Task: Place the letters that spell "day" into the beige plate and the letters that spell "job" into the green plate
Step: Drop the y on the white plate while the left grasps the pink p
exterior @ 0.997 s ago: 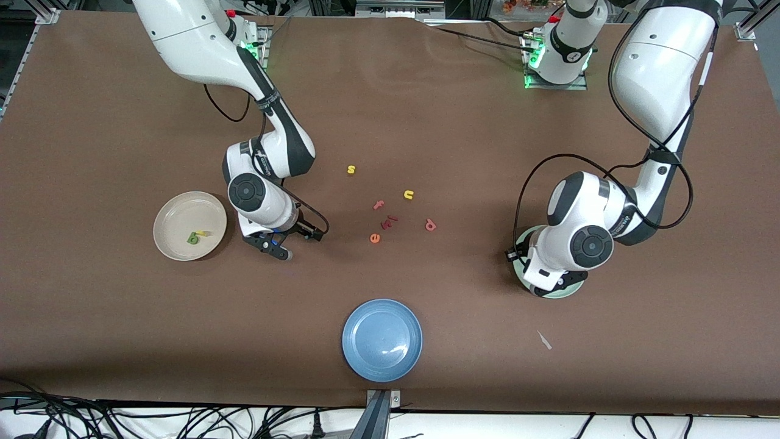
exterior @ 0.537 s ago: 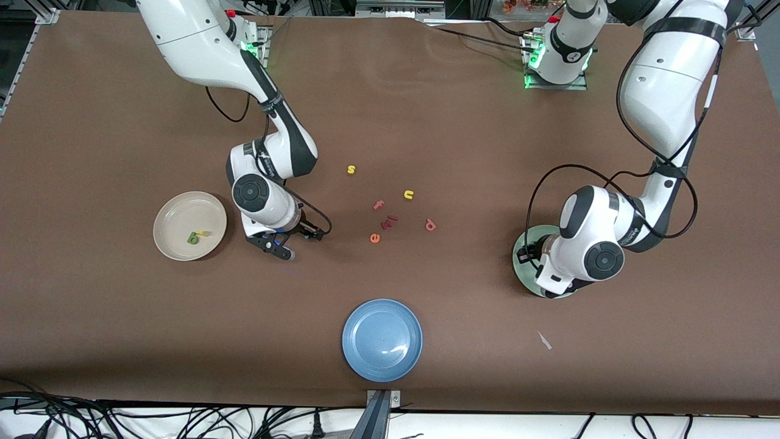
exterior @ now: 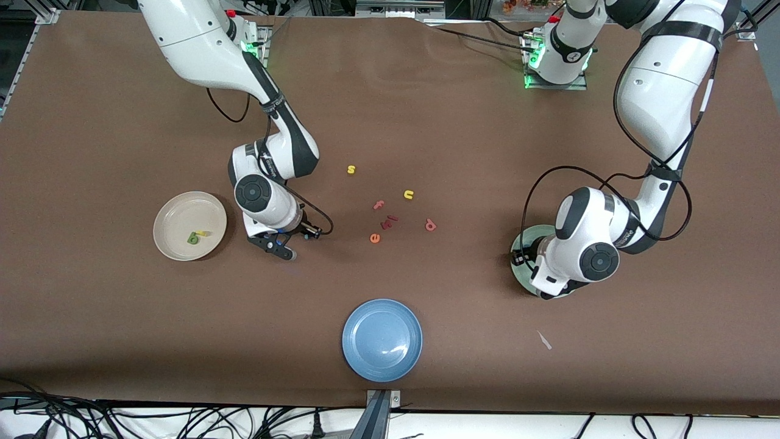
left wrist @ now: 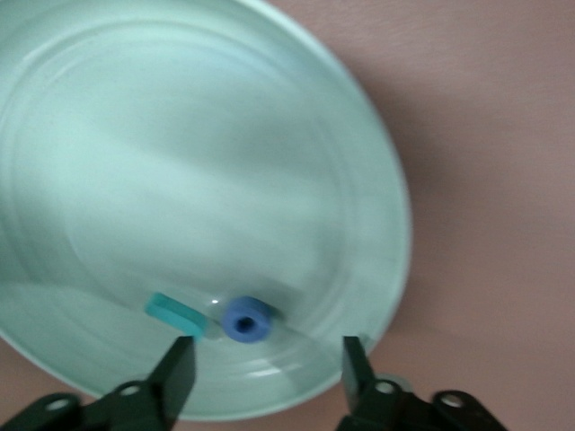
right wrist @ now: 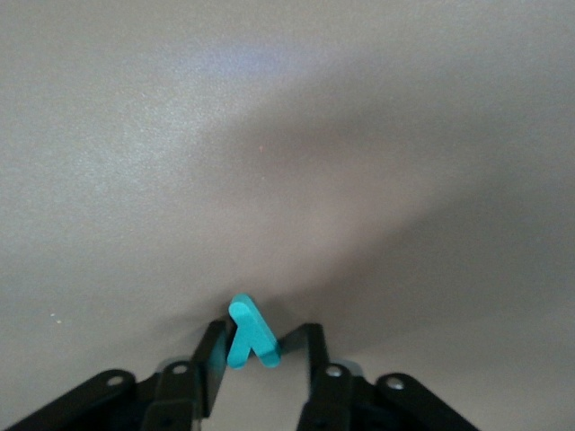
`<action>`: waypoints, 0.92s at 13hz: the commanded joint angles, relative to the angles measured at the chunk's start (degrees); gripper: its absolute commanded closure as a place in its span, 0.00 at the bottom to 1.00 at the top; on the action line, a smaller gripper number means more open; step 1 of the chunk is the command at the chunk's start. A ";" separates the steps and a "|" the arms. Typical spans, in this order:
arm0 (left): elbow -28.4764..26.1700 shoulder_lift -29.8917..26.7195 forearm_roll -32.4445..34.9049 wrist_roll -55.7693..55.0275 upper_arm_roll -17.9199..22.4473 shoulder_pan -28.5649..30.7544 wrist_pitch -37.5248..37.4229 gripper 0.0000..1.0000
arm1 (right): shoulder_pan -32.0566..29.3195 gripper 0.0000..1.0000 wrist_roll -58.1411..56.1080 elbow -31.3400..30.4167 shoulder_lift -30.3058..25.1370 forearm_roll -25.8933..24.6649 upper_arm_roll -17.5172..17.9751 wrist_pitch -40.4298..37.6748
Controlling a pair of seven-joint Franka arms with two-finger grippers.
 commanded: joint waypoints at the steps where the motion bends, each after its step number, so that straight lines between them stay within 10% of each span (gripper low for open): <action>1: -0.11 -1.94 0.75 -10.00 -3.42 -1.01 -0.82 0.00 | 0.37 0.99 -0.36 1.26 1.22 1.11 -0.11 0.32; 7: 0.50 -0.36 -3.46 -31.65 -5.28 -10.92 10.24 0.01 | -0.24 1.00 -4.66 7.75 0.34 -0.03 -0.73 -11.43; 12: -0.37 2.71 -2.85 -35.89 -4.58 -15.41 15.79 0.09 | -0.42 1.00 -28.10 2.34 -8.16 -0.47 -9.15 -21.57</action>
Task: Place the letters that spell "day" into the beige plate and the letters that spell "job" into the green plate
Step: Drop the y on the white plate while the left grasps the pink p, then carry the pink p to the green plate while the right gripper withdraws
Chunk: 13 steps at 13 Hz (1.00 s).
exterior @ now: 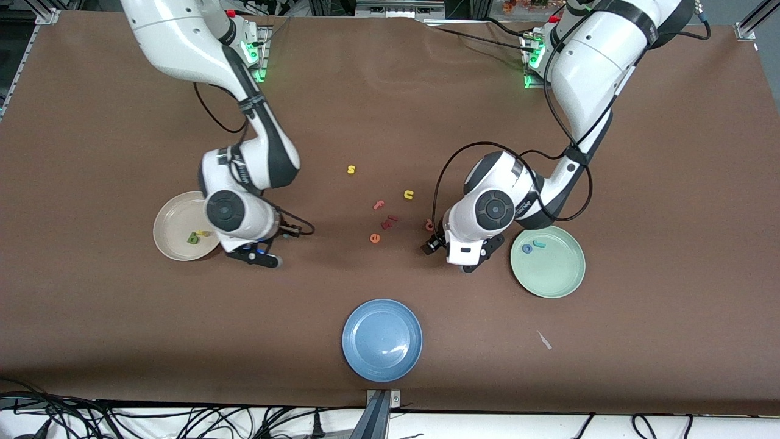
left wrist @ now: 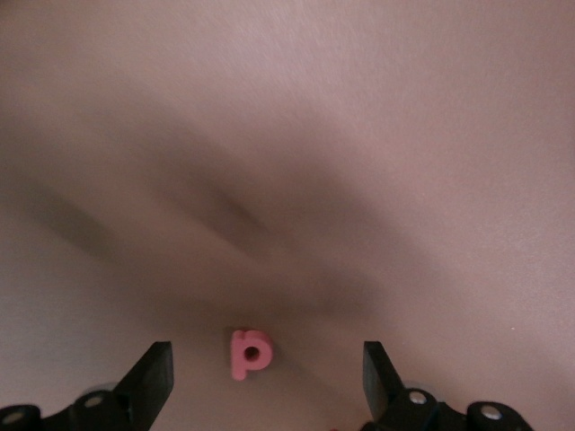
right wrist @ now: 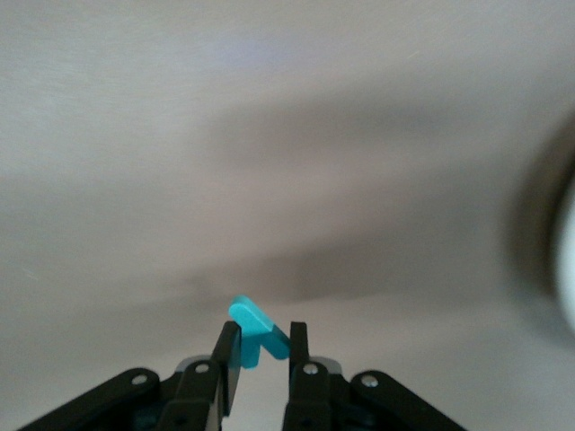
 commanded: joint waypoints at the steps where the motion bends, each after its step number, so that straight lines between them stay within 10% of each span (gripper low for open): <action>1: -0.22 1.52 -0.88 -1.77 1.43 -2.69 1.94 0.10 | -0.02 1.00 -13.05 -7.41 -6.94 -0.35 -4.21 -1.52; 4: -1.80 1.43 -0.80 -4.24 1.52 -2.87 1.94 0.11 | -0.11 1.00 -27.92 -12.94 -9.41 -0.26 -10.55 -0.38; 8: -2.42 1.34 -0.80 -5.02 1.44 -2.78 1.77 0.44 | -0.37 1.00 -39.44 -16.39 -8.46 -0.26 -15.30 4.89; 9: -2.51 1.69 -0.80 -5.11 1.52 -3.13 2.03 0.44 | -1.33 0.87 -42.26 -16.13 -8.10 0.08 -15.48 5.07; 10: -2.51 1.78 -0.80 -5.11 1.44 -3.05 2.03 0.44 | -1.95 0.18 -42.29 -15.61 -8.10 0.61 -15.49 4.73; 11: -2.59 1.78 -0.80 -5.11 1.44 -3.05 2.03 0.44 | -1.78 0.00 -42.20 -14.47 -8.10 0.62 -15.31 4.03; 13: -2.77 1.78 -0.80 -5.11 1.44 -3.05 2.03 0.45 | -1.34 0.00 -40.29 -12.80 -8.19 1.05 -14.96 1.22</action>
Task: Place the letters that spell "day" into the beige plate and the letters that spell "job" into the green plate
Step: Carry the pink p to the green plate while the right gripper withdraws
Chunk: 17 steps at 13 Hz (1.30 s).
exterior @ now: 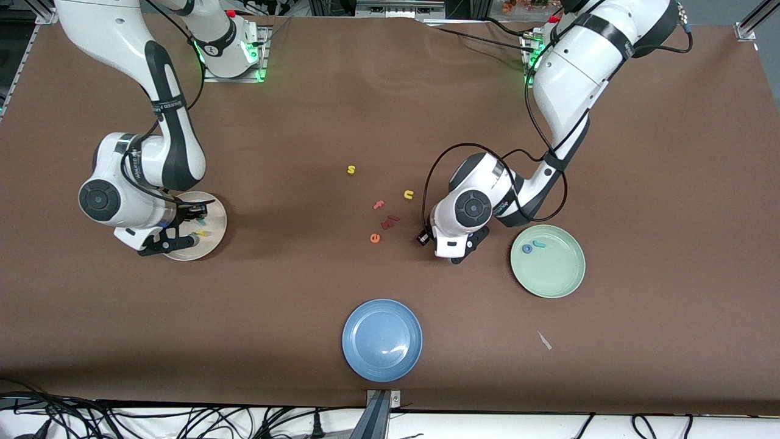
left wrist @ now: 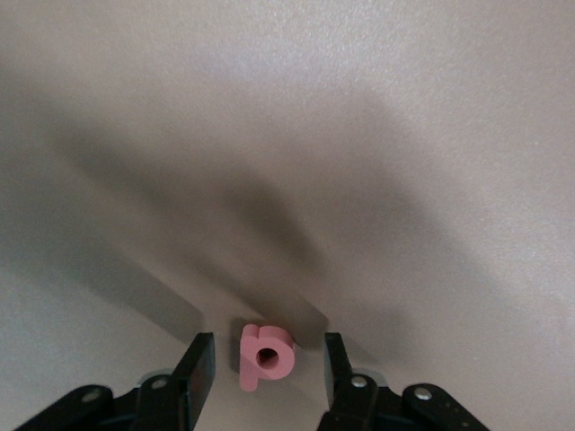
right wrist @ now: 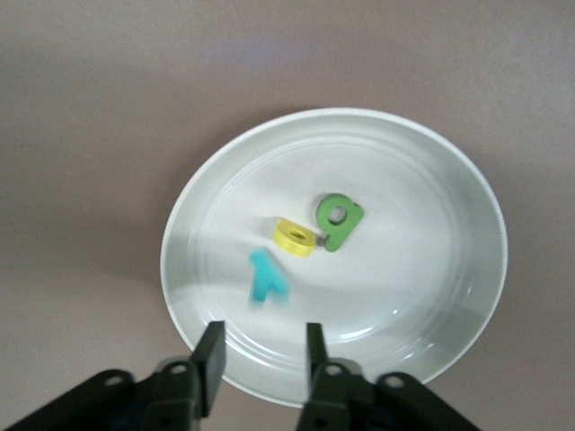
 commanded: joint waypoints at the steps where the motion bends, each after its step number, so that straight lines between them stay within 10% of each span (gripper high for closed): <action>1: -1.07 -0.58 -0.80 -0.47 0.45 -0.47 0.54 0.49 | 0.93 0.00 3.86 2.49 -0.69 0.95 0.49 -3.86; 7: -1.60 -0.93 -0.71 0.67 0.53 -0.38 0.54 1.00 | 8.92 0.00 21.54 7.42 -1.74 0.95 0.49 -13.79; 14: -0.72 -7.16 -0.71 11.46 0.36 6.46 -8.58 1.00 | 12.09 0.00 27.69 9.98 -5.24 -0.28 0.49 -21.63; 17: -0.54 -10.24 -0.62 20.50 0.45 10.51 -12.81 1.00 | 7.63 0.00 31.40 8.31 -10.33 -4.91 7.76 -21.72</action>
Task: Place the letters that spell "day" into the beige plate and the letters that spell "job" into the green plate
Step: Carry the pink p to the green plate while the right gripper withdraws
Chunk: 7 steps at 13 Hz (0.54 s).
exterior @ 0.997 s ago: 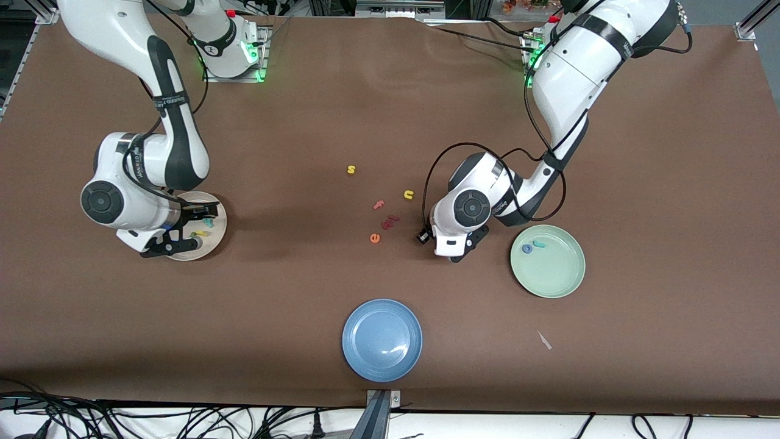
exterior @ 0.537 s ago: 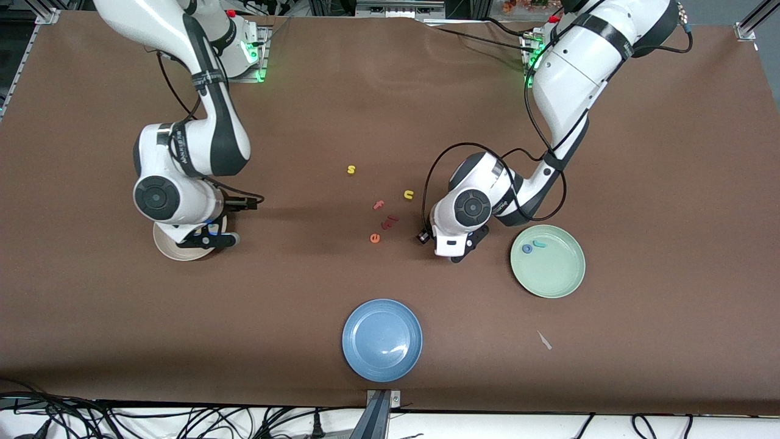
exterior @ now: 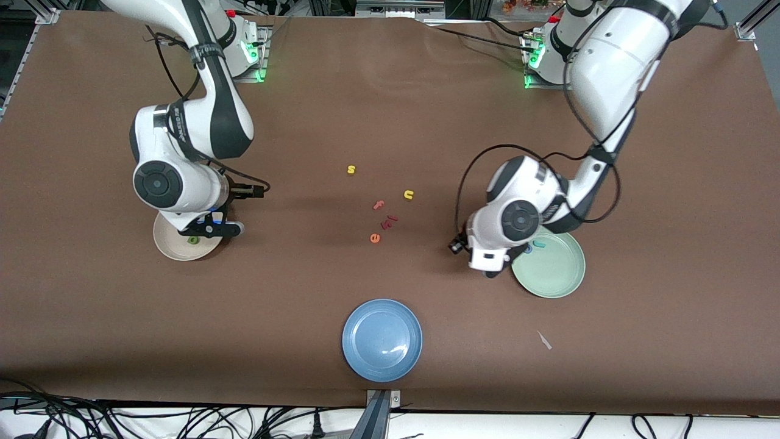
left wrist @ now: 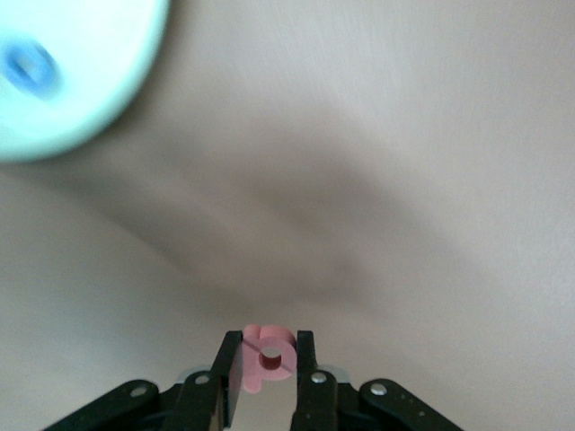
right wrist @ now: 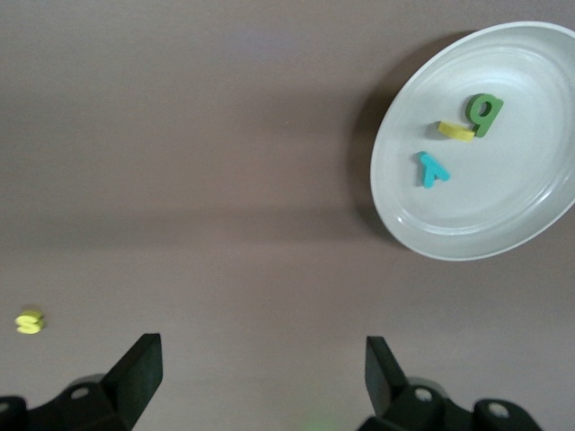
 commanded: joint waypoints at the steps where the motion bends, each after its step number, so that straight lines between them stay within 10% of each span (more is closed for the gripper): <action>1: -1.06 -3.46 -0.63 10.96 0.04 3.99 -3.98 1.00 | -5.71 0.00 2.83 -2.94 -6.89 -6.66 8.18 -1.13; 4: -1.06 -4.34 -0.54 25.11 0.48 9.88 -6.45 1.00 | -17.48 0.00 2.30 -3.91 -12.87 -12.21 20.58 -1.92; 7: -1.41 -1.29 5.67 37.51 0.66 14.46 -6.72 1.00 | -21.19 0.00 1.16 -3.83 -19.03 -12.75 21.66 -4.11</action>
